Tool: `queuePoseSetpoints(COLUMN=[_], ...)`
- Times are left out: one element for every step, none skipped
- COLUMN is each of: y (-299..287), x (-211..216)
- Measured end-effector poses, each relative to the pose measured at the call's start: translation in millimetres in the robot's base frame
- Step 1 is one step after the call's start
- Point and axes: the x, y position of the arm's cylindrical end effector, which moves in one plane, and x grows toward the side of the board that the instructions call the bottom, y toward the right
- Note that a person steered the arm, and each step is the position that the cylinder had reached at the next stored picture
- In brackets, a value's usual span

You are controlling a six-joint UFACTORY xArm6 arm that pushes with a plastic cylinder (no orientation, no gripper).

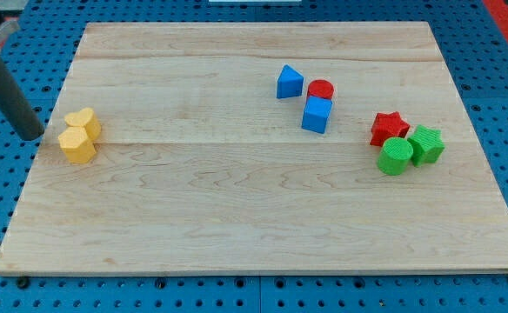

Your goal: Slide the yellow hexagon to the center

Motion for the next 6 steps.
queuePoseSetpoints(y=[52.3,51.4,45.0,76.1,154.3,221.7], x=[0.0,0.3,30.4,44.2,33.5,32.6])
